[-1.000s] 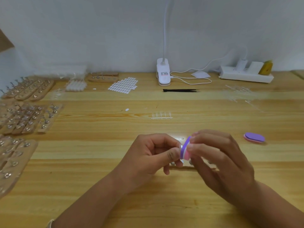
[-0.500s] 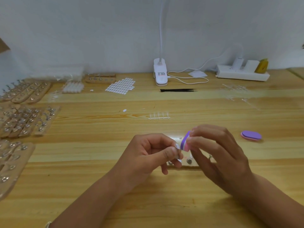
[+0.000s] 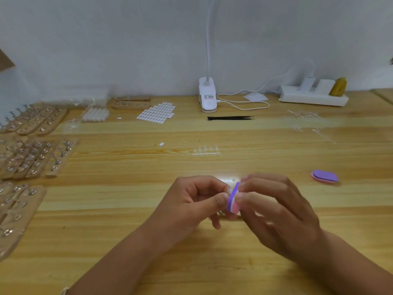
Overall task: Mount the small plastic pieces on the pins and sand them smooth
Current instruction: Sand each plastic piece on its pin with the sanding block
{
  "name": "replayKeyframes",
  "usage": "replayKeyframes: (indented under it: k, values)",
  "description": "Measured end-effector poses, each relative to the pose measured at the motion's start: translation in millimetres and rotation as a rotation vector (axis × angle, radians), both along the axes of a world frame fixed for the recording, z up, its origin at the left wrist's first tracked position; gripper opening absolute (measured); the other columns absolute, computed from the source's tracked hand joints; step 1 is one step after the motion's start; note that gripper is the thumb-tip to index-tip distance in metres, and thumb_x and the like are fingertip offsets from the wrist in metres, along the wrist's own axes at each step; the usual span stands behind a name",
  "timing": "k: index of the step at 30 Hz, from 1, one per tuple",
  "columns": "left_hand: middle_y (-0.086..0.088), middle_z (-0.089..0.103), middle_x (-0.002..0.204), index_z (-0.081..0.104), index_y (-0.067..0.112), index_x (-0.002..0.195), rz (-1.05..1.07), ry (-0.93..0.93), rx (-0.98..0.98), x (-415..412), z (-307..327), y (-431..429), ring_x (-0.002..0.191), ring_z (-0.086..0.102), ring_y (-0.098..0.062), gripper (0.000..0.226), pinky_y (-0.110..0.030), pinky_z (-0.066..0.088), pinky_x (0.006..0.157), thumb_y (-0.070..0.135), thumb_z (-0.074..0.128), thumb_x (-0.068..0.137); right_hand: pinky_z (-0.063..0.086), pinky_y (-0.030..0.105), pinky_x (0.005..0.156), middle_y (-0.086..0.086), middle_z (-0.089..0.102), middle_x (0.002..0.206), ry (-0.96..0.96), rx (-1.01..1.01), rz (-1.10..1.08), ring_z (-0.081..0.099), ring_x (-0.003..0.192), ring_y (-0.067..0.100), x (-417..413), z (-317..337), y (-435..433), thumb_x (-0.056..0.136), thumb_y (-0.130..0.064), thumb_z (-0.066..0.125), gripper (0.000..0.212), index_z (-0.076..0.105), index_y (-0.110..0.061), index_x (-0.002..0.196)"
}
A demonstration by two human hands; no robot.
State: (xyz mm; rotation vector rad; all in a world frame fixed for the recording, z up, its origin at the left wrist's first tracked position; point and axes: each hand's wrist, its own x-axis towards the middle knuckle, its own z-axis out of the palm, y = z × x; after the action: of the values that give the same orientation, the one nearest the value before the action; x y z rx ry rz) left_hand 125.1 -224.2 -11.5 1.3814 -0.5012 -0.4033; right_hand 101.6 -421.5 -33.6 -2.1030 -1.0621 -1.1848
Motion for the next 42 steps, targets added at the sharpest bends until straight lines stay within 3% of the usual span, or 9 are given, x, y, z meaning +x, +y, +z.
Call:
replayKeyframes:
  k: [5,8,13,18,23,27,32,37,42]
  values:
    - [-0.011,0.07,0.08,0.067,-0.003,0.09,0.002,0.002,0.003,1.4,1.7,1.8,0.073,0.07,-0.024,0.011,-0.029,0.054,0.055,0.007,0.062,0.089,0.045,0.025,0.1,0.005,0.057,0.114,0.042,-0.018,-0.08,0.058,0.108,0.019,8.2,2.9,-9.6,0.084,0.01,0.069,0.036,0.058,-0.008,0.113]
    - [-0.011,0.07,0.081,0.067,-0.006,0.093,0.003,0.001,0.006,0.6,0.5,0.1,0.075,0.069,-0.022,0.015,-0.03,0.055,0.055,0.008,0.062,0.09,0.046,0.025,0.099,0.006,0.058,0.114,0.018,0.025,-0.028,0.059,0.108,0.018,2.1,2.0,-2.1,0.089,0.003,0.068,0.029,0.059,-0.008,0.115]
    - [-0.006,0.07,0.084,0.066,-0.003,0.098,-0.016,-0.034,0.039,-1.8,-1.1,-2.1,0.08,0.071,-0.023,0.016,-0.029,0.055,0.055,0.011,0.058,0.094,0.049,0.027,0.097,0.011,0.066,0.106,0.022,-0.064,-0.063,0.06,0.104,0.021,7.1,2.0,-7.3,0.081,0.01,0.073,0.038,0.06,-0.007,0.113]
    - [-0.01,0.069,0.083,0.063,-0.008,0.096,0.023,-0.016,0.008,-0.6,-1.0,-0.8,0.078,0.072,-0.027,0.017,-0.03,0.055,0.053,0.008,0.058,0.093,0.048,0.026,0.096,0.007,0.06,0.111,0.015,0.022,-0.082,0.06,0.104,0.019,4.1,3.4,-8.3,0.084,0.007,0.071,0.035,0.059,-0.008,0.114]
    - [-0.013,0.071,0.083,0.068,-0.006,0.096,0.028,-0.051,0.021,-1.3,-1.0,-0.5,0.076,0.072,-0.025,0.016,-0.03,0.054,0.053,0.008,0.061,0.091,0.048,0.026,0.098,0.009,0.061,0.11,0.005,-0.08,-0.062,0.059,0.106,0.021,4.7,4.3,-8.4,0.087,0.007,0.068,0.03,0.06,-0.006,0.113]
    - [-0.011,0.071,0.08,0.068,-0.003,0.09,0.059,-0.023,0.005,-0.4,0.6,0.4,0.074,0.072,-0.026,0.012,-0.03,0.054,0.051,0.007,0.061,0.088,0.046,0.024,0.097,0.008,0.062,0.108,0.022,-0.009,-0.114,0.06,0.1,0.02,6.5,7.6,-13.2,0.085,0.009,0.07,0.034,0.06,-0.007,0.113]
    - [-0.022,0.07,0.081,0.066,-0.012,0.095,0.031,-0.051,0.03,-2.1,1.1,0.5,0.074,0.071,-0.026,0.016,-0.03,0.054,0.053,0.001,0.06,0.091,0.048,0.026,0.099,0.007,0.058,0.115,-0.006,-0.084,-0.047,0.058,0.109,0.021,1.5,1.6,-6.1,0.09,0.004,0.068,0.029,0.06,-0.006,0.115]
    - [-0.009,0.069,0.083,0.065,-0.001,0.09,0.019,-0.007,0.027,-0.8,5.0,3.8,0.078,0.072,-0.027,0.011,-0.031,0.055,0.054,0.007,0.059,0.094,0.046,0.025,0.096,0.008,0.063,0.106,0.038,0.0,-0.171,0.061,0.1,0.02,10.7,7.3,-18.7,0.087,0.009,0.069,0.03,0.062,-0.009,0.111]
    - [-0.005,0.062,0.079,0.064,0.003,0.088,0.011,0.011,0.063,0.0,4.0,2.2,0.067,0.065,-0.021,0.017,-0.031,0.047,0.046,0.015,0.053,0.092,0.046,0.024,0.097,0.003,0.059,0.112,0.018,0.017,-0.084,0.06,0.104,0.018,-0.7,4.4,-6.9,0.09,0.004,0.069,0.032,0.061,-0.011,0.117]
